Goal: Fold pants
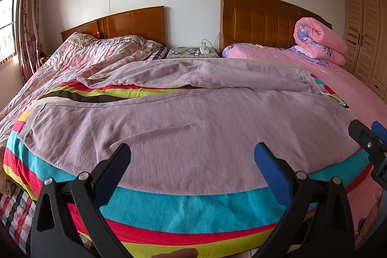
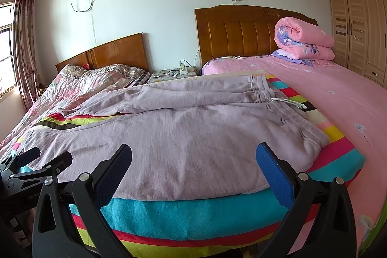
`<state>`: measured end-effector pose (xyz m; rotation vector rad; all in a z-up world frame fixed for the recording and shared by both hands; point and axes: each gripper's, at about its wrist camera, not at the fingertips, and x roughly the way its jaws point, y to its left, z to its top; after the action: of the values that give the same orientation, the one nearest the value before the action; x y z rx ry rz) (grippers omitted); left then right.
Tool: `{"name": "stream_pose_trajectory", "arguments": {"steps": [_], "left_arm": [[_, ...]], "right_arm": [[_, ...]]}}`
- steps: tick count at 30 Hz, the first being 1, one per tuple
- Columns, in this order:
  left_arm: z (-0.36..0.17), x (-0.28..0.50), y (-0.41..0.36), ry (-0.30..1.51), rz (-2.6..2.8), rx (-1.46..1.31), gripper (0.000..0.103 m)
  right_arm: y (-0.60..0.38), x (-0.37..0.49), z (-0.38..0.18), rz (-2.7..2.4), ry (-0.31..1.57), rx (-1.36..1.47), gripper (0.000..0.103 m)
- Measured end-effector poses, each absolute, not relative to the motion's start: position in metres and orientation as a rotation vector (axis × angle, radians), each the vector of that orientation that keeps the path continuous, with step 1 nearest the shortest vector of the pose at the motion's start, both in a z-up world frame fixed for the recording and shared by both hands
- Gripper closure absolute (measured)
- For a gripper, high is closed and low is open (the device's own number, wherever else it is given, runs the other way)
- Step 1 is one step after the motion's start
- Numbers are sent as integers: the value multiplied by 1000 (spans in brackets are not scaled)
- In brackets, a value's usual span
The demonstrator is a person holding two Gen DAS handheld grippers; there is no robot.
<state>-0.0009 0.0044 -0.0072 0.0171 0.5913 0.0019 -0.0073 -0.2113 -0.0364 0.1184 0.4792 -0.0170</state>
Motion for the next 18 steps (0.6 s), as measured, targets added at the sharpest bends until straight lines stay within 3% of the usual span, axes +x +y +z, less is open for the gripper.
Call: {"name": "stream_pose_trajectory", "arguments": {"steps": [11,18], "left_arm": [[-13,6,8,637,-18,14,1],[-9,81,20,924,-188,108,1]], "right_arm": [[-211,1,-38,9,513,95,4],[-220,91,-23,199,636,-79,4]]}}
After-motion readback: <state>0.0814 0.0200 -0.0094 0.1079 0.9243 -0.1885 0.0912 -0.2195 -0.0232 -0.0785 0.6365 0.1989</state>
